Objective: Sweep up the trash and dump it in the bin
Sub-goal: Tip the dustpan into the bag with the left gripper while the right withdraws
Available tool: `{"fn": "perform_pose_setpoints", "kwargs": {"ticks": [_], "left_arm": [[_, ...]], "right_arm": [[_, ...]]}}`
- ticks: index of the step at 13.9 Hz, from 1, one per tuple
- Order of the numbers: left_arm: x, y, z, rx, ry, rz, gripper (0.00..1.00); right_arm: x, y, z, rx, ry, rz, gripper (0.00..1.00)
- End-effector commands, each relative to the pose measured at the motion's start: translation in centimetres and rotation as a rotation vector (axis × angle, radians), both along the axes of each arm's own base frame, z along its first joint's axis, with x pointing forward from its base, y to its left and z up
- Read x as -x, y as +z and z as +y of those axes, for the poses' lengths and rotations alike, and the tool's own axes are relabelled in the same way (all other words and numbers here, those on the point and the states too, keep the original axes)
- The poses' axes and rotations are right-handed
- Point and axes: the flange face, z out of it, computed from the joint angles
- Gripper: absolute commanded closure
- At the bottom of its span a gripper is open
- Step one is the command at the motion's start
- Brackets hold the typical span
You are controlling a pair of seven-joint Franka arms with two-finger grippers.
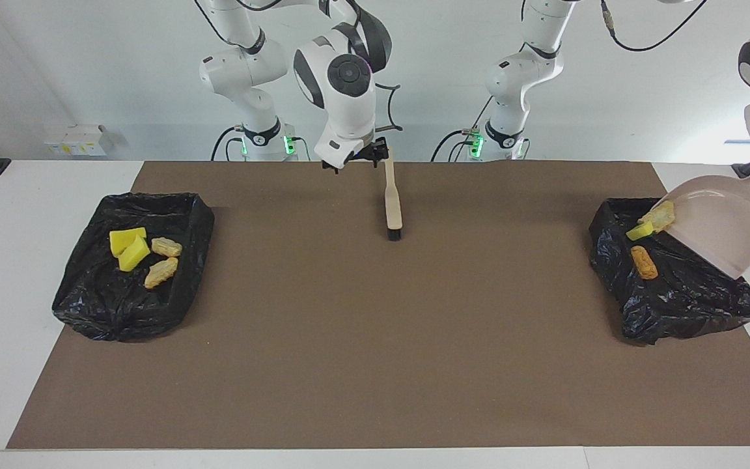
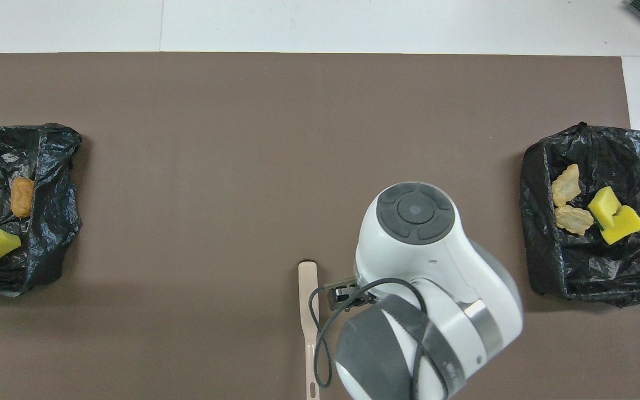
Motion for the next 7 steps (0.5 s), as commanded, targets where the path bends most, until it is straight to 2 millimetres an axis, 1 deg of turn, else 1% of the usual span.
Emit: {"fn": "perform_pose_setpoints", "kwargs": {"ticks": [1,2,3,4,5,6,7], "left_arm": [[-1.8,1.6,-2.8,-0.097,-0.078,0.051,1.00],[-2.1,2.1,-3.4,-0.113,-0.105,0.059,1.00],[-2.2,2.8,-3.6,-0.114,-0.125,0.063,1.00],[-2.3,4.6,-3.5,-0.133,-0.155,0.063,1.00],[-2.6,6.1,-4.1,-0.144,-0.181,0.054,1.00],[-3.1,6.6,-5.6,-0.149,-0.205,0.051,1.00],[-3.3,6.6,-6.7,-0.143,-0.208,0.060,1.00]], "right_arm": [[-3.1,3.6,-3.4,-0.001,0.064,-0.039,0.00],[-4.2,4.3,-5.2,-0.016,0.076,-0.043,0.00],[-5.0,5.1,-7.1,-0.026,0.093,-0.042,0.00],[-5.8,5.8,-8.8,-0.020,0.113,-0.054,0.00],[-6.5,6.3,-10.5,0.002,0.131,-0.073,0.00],[-7.2,6.9,-12.3,0.020,0.134,-0.092,0.00],[-7.8,7.4,-13.8,0.038,0.141,-0.110,0.00]]}}
